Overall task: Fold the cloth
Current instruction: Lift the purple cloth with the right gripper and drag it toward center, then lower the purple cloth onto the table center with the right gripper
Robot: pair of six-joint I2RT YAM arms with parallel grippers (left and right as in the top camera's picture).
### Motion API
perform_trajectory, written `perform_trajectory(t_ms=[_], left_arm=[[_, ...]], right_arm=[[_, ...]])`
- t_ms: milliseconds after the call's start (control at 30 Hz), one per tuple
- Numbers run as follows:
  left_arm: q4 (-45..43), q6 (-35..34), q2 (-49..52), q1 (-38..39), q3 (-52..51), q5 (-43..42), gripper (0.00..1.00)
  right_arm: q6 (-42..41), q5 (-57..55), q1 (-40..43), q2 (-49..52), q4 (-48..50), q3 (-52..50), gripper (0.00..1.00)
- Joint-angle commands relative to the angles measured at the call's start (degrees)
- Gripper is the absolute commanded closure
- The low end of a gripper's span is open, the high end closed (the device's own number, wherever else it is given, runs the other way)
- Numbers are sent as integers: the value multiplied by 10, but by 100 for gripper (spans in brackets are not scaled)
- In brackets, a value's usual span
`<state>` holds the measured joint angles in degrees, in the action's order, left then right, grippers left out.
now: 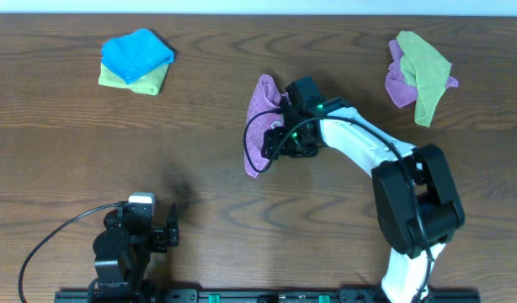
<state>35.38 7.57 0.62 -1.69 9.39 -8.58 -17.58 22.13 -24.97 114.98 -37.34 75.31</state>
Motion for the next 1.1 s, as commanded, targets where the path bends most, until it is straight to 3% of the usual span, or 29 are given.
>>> perform_trajectory(t_ms=[0, 400, 467, 500, 567, 633, 933, 967, 1033, 1067], left_arm=[[-1, 8, -4, 2, -4, 2, 5], [-1, 8, -4, 2, -4, 2, 5], [-1, 8, -4, 2, -4, 2, 5], [-1, 8, -4, 2, -4, 2, 5], [-1, 8, -4, 2, -3, 2, 5], [-1, 8, -4, 2, -4, 2, 5], [-1, 8, -4, 2, -3, 2, 5], [-1, 8, -4, 2, -4, 2, 5], [-1, 8, -4, 2, -4, 2, 5], [-1, 8, -4, 2, -4, 2, 5]], right_arm=[[-17, 21, 2, 6, 18, 6, 25], [-37, 21, -17, 21, 63, 6, 28], [-37, 21, -23, 25, 65, 6, 32], [-37, 21, -27, 27, 66, 6, 38], [-36, 21, -33, 27, 68, 6, 60], [-36, 21, -37, 26, 71, 7, 98], [5, 18, -25, -67, 54, 8, 99], [5, 17, -24, -79, 48, 8, 93], [5, 15, -24, -90, 34, 8, 61], [5, 11, -24, -90, 26, 8, 50]])
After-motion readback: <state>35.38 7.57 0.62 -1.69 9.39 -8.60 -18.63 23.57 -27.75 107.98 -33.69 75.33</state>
